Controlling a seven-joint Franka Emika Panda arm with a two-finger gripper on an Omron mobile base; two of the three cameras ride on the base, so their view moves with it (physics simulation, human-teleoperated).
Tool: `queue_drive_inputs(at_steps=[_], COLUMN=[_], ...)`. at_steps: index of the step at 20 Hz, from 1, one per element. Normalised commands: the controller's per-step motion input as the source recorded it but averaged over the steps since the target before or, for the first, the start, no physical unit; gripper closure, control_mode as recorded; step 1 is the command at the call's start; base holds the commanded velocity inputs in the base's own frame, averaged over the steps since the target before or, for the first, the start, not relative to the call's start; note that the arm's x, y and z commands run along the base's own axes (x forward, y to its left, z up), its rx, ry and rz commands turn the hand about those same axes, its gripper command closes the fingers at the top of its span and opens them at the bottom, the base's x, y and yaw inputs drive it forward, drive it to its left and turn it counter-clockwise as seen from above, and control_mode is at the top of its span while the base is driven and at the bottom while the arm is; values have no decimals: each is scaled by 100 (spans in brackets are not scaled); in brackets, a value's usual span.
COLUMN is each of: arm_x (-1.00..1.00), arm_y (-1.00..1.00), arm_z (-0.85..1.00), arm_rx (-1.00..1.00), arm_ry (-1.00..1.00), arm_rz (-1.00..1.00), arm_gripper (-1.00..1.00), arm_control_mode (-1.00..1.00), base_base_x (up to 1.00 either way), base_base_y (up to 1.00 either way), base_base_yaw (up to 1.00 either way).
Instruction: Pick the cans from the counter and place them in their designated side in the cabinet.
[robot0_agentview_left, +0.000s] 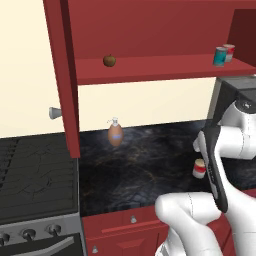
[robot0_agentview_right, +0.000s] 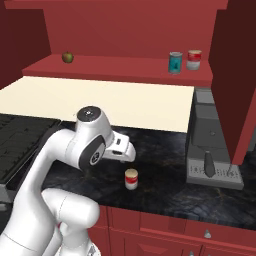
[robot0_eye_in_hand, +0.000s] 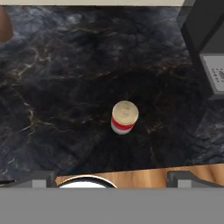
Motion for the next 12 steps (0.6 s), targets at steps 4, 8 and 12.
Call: queue_drive_inputs(at_steps=[4,8,12], arm_x=[22,25,29], arm_y=[-3,-9,-11], arm_z=[-31,-32,-33], arm_rx=[-2,-1,0], arm_ry=[6,5,6], arm_rz=[0,0,0], arm_gripper=[-100,-100,-100], arm_control_mode=[-100,-100,-100], base_base_x=[0,0,0], base_base_y=[0,0,0], base_base_yaw=[0,0,0])
